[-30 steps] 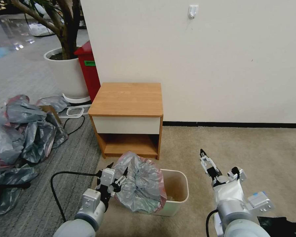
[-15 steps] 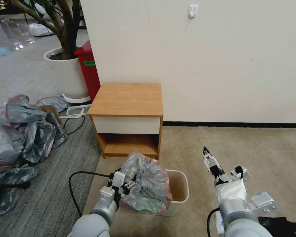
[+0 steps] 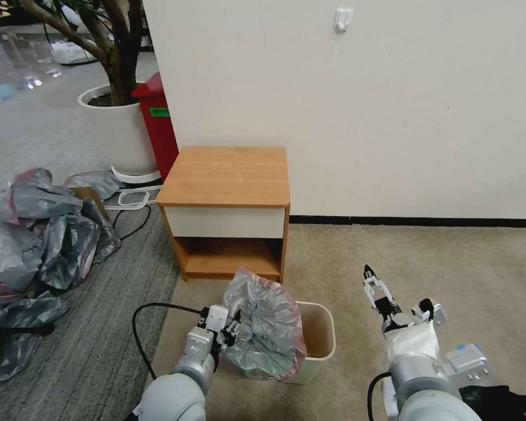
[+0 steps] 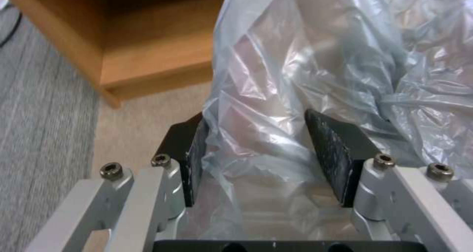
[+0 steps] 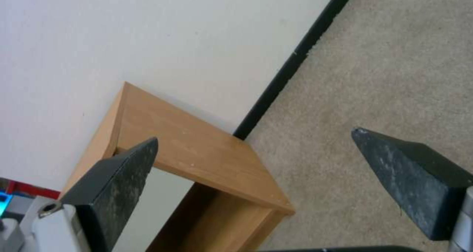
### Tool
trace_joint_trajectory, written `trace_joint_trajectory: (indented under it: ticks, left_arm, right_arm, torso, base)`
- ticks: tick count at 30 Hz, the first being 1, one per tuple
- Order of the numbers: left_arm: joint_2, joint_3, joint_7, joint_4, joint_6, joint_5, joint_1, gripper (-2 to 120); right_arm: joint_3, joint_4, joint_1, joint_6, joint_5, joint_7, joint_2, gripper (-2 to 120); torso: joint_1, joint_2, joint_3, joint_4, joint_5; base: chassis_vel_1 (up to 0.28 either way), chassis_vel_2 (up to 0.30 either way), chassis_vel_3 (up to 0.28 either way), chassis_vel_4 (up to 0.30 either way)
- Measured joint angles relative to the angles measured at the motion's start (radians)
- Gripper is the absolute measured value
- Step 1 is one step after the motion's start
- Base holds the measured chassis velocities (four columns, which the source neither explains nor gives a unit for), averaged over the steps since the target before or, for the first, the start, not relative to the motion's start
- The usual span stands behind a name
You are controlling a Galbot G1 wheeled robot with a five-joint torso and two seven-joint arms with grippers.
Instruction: Pick up the garbage bag from the table and place it over the trash can.
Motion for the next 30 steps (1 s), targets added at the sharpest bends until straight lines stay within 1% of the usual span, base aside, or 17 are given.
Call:
trace_joint_trajectory:
  ticks: [1,4,11,13,14,15,18,19,21,22,23,24,25,26,27,29,30]
  left_arm:
    - [0.000,0.000,0.000,0.000,0.000,0.000,0.000,53]
    - [-0.002,0.002,-0.028,-0.003,0.025,-0.030,-0.005,53]
    - [-0.006,0.003,-0.039,0.000,0.038,-0.055,-0.011,52]
    - [-0.012,0.007,-0.047,0.009,0.041,-0.069,-0.020,43]
    - [-0.012,0.007,-0.047,0.009,0.041,-0.069,-0.020,43]
    - [-0.013,0.009,-0.048,0.012,0.041,-0.071,-0.023,40]
    - [-0.015,0.011,-0.050,0.015,0.043,-0.078,-0.030,27]
    - [-0.015,0.011,-0.050,0.015,0.043,-0.078,-0.030,27]
    - [-0.015,0.011,-0.050,0.016,0.043,-0.078,-0.031,23]
    - [-0.014,0.011,-0.050,0.016,0.042,-0.077,-0.032,17]
    - [-0.013,0.010,-0.046,0.020,0.030,-0.072,-0.032,11]
    - [-0.012,0.008,-0.034,0.024,0.008,-0.064,-0.030,9]
    - [-0.012,0.008,-0.034,0.024,0.008,-0.064,-0.030,9]
    - [-0.011,0.005,-0.015,0.029,-0.020,-0.052,-0.026,9]
    - [-0.008,-0.001,0.017,0.036,-0.065,-0.036,-0.019,9]
    - [-0.001,-0.015,0.071,0.040,-0.139,-0.007,-0.009,9]
    - [-0.001,-0.015,0.071,0.040,-0.139,-0.007,-0.009,9]
  right_arm:
    - [0.000,0.000,0.000,0.000,0.000,0.000,0.000,100]
    - [-0.004,-0.001,-0.002,0.002,-0.009,0.000,0.003,100]
    - [-0.008,-0.004,-0.004,0.002,-0.024,0.000,0.006,100]
    - [-0.011,-0.002,-0.004,0.002,-0.035,-0.002,0.006,100]
    - [-0.011,-0.002,-0.004,0.002,-0.035,-0.002,0.006,100]
    - [-0.012,-0.001,-0.004,0.002,-0.038,-0.003,0.005,100]
    - [-0.014,0.003,-0.003,-0.003,-0.054,-0.012,0.000,100]
    - [-0.014,0.003,-0.003,-0.003,-0.054,-0.012,0.000,100]
    - [-0.015,0.003,-0.002,-0.010,-0.063,-0.025,-0.003,100]
    - [-0.015,0.003,-0.002,-0.016,-0.072,-0.041,-0.005,100]
    - [-0.016,0.003,-0.002,-0.035,-0.100,-0.081,-0.013,100]
    - [-0.016,0.003,-0.002,-0.057,-0.122,-0.113,-0.020,100]
    - [-0.016,0.003,-0.002,-0.057,-0.122,-0.113,-0.020,100]
    - [-0.016,0.001,-0.001,-0.095,-0.150,-0.159,-0.029,100]
    - [-0.016,-0.003,0.000,-0.138,-0.176,-0.213,-0.042,100]
    - [-0.035,-0.005,0.018,-0.251,-0.195,-0.293,-0.082,100]
    - [-0.035,-0.005,0.018,-0.251,-0.195,-0.293,-0.082,100]
  torso:
    - [0.000,0.000,0.000,0.0000,0.0000]
    - [0.000,0.000,0.000,0.0000,0.0000]
    - [0.000,0.000,0.000,0.0000,0.0000]
    - [0.000,0.000,0.000,0.0000,0.0000]
    - [0.000,0.000,0.000,0.0000,0.0000]
    - [0.000,0.000,0.000,0.0000,0.0000]
    - [0.000,0.000,0.000,0.0000,0.0000]
    - [0.000,0.000,0.000,0.0000,0.0000]
    - [0.000,0.000,0.000,0.0000,-0.0001]
    - [0.000,0.000,0.000,0.0000,-0.0001]
    - [0.000,0.000,0.000,0.0000,-0.0001]
    - [0.000,0.000,0.000,0.0000,-0.0001]
    - [0.000,0.000,0.000,0.0000,-0.0001]
    - [0.000,0.000,0.000,0.0000,-0.0001]
    - [0.000,0.000,0.000,0.0000,-0.0001]
    - [0.000,0.000,0.000,0.0002,0.0000]
    - [0.000,0.000,0.000,0.0002,0.0000]
  base:
    - [0.000,0.000,0.000,0.000]
    - [0.000,0.000,0.000,0.000]
    - [0.000,0.000,0.000,0.000]
    - [0.000,0.000,0.000,0.000]
    - [0.000,0.000,0.000,0.000]
    - [0.000,0.000,0.000,0.000]
    - [0.000,0.000,0.000,0.000]
    - [0.000,0.000,0.000,0.000]
    - [0.000,0.000,0.000,0.000]
    - [0.000,0.000,0.000,0.000]
    - [0.000,0.000,0.000,0.000]
    - [0.000,0.000,0.000,0.000]
    - [0.000,0.000,0.000,0.000]
    - [0.000,0.000,0.000,0.000]
    - [0.000,0.000,0.000,0.000]
    - [0.000,0.000,0.000,0.000]
    - [0.000,0.000,0.000,0.000]
